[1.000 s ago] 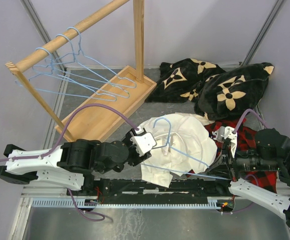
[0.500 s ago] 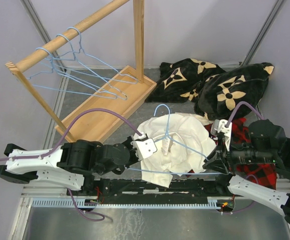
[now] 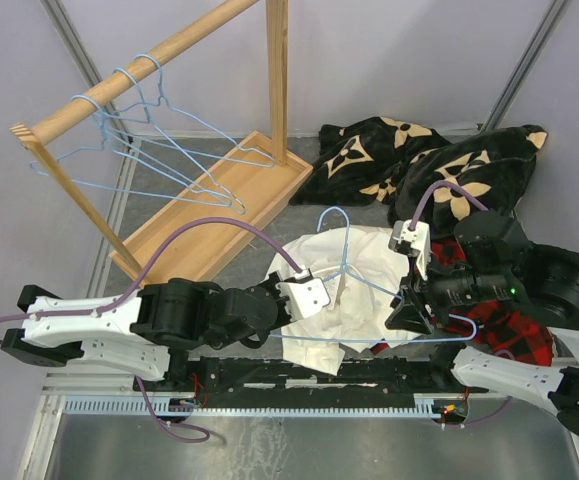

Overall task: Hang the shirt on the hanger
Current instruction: Pick up the hanger from the clothesline.

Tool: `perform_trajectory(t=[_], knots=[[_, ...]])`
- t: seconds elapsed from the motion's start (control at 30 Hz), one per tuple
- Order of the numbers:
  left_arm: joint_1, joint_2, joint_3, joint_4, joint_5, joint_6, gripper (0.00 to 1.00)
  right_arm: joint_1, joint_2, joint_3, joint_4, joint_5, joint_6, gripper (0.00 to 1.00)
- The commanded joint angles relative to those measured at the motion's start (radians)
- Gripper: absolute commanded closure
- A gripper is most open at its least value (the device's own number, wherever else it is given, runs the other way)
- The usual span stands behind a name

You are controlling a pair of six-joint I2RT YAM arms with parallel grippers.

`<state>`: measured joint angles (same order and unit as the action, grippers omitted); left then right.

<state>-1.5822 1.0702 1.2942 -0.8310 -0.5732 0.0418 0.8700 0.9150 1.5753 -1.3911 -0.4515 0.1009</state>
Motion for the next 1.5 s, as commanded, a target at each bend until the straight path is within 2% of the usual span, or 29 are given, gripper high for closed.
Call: perform_trajectory(t=[0.0, 0.17, 0.47, 0.5, 0.57, 0.6, 0.63, 0.73, 0.93, 0.97, 1.17, 1.37, 1.47], knots=[[0.005, -0.004, 0.037, 0.044, -0.007, 0.056, 0.97, 0.003, 0.001, 0.004, 0.078, -0.005, 0.053, 0.48], [0.004, -0.016, 0.027, 0.055, -0.007, 0.053, 0.97, 0.003, -0.012, -0.022, 0.127, 0.026, 0.105, 0.51], [0.005, -0.003, 0.020, 0.056, 0.019, 0.046, 0.97, 0.003, -0.062, -0.064, 0.218, 0.079, 0.166, 0.69], [0.005, -0.003, 0.019, 0.056, 0.017, 0.046, 0.97, 0.003, -0.068, -0.067, 0.224, 0.081, 0.169, 0.73], [0.005, -0.001, 0.019, 0.056, 0.010, 0.041, 0.97, 0.003, -0.080, -0.071, 0.235, 0.068, 0.171, 0.97], [0.005, 0.000, 0.019, 0.056, 0.004, 0.034, 0.97, 0.003, -0.086, -0.078, 0.245, 0.058, 0.170, 1.00], [0.006, 0.003, 0.019, 0.061, 0.003, 0.026, 0.94, 0.003, -0.094, -0.088, 0.254, 0.050, 0.169, 1.00], [0.005, -0.005, 0.010, 0.092, -0.041, -0.020, 0.70, 0.003, -0.121, -0.123, 0.262, 0.080, 0.148, 1.00], [0.005, -0.093, -0.090, 0.251, -0.097, -0.159, 0.40, 0.002, -0.209, -0.208, 0.230, 0.357, 0.085, 1.00], [0.005, -0.114, -0.111, 0.272, -0.126, -0.226, 0.26, 0.003, -0.246, -0.239, 0.234, 0.408, 0.066, 1.00], [0.005, -0.128, -0.189, 0.286, -0.215, -0.403, 0.21, 0.003, -0.336, -0.285, 0.234, 0.611, 0.040, 1.00], [0.005, -0.059, -0.251, 0.203, -0.333, -0.683, 0.23, 0.003, -0.396, -0.265, 0.226, 0.754, 0.044, 1.00], [0.004, -0.030, -0.302, 0.214, -0.357, -0.828, 0.25, 0.003, -0.403, -0.264, 0.216, 0.795, 0.053, 1.00]])
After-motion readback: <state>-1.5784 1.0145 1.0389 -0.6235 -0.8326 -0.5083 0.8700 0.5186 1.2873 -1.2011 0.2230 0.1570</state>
